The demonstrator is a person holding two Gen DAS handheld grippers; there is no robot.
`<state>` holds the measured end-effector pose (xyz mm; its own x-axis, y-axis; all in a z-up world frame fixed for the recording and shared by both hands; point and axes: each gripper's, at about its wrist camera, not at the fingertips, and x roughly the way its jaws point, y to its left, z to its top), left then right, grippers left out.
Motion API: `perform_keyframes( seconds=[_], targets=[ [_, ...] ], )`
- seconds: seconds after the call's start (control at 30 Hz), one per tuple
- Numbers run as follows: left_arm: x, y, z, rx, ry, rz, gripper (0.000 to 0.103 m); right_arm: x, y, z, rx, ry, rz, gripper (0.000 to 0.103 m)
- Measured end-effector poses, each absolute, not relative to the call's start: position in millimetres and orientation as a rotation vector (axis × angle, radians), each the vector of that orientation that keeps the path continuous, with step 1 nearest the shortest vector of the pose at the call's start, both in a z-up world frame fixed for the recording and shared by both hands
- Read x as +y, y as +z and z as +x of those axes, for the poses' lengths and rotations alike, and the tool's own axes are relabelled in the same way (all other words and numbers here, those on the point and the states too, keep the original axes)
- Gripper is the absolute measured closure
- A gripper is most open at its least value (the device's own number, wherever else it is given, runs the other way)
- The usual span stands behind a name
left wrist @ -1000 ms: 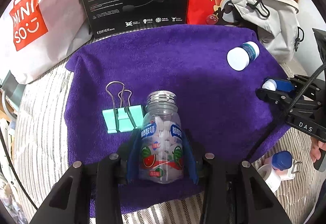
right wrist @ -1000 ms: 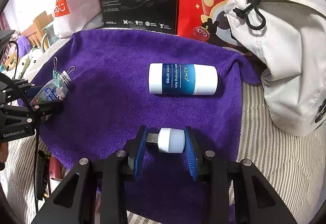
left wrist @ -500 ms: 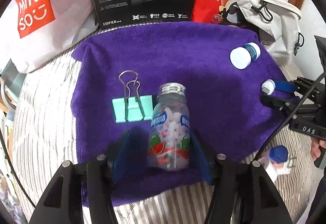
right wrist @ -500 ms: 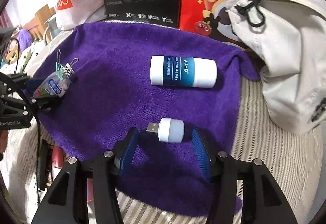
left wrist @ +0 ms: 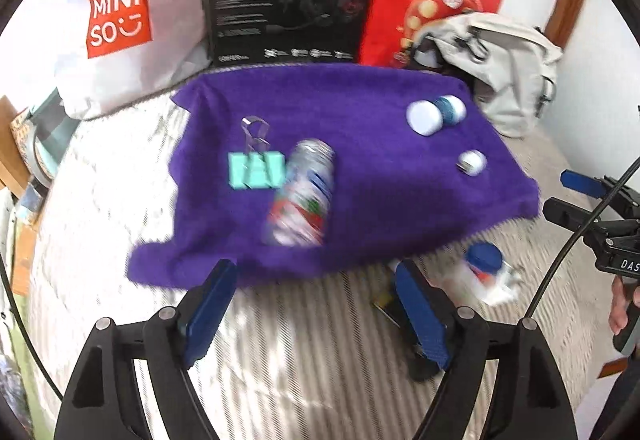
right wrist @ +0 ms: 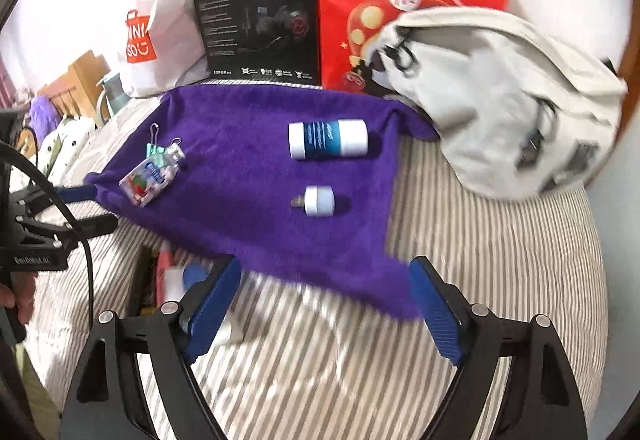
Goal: Organize rigid objects
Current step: 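Withdraw both grippers and move toward the black pen and charger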
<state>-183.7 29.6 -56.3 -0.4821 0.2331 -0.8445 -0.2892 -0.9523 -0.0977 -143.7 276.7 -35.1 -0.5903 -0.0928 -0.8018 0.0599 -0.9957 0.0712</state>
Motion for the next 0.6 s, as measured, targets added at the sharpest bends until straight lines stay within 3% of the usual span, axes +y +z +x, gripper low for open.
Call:
perform_keyframes(
  seconds=[0.2,0.4,0.6],
  targets=[
    [51.6,-79.2,-157.1,0.067,2.406,-1.403,0.020,289.4,-45.4,-104.7,-0.195,-2.722,1.457,0.001],
    [50.2,-96.7,-151.8,-0.044,2.399,-1.401,0.020,293.8,-59.3,-71.7,-0.233,-2.716,1.501,0.000],
    [49.3,-99.1,-154.9,0.063,2.498,-1.413,0.019,294.7,-77.0,-53.0,-0.294,-2.691,1.549,0.000]
  ],
)
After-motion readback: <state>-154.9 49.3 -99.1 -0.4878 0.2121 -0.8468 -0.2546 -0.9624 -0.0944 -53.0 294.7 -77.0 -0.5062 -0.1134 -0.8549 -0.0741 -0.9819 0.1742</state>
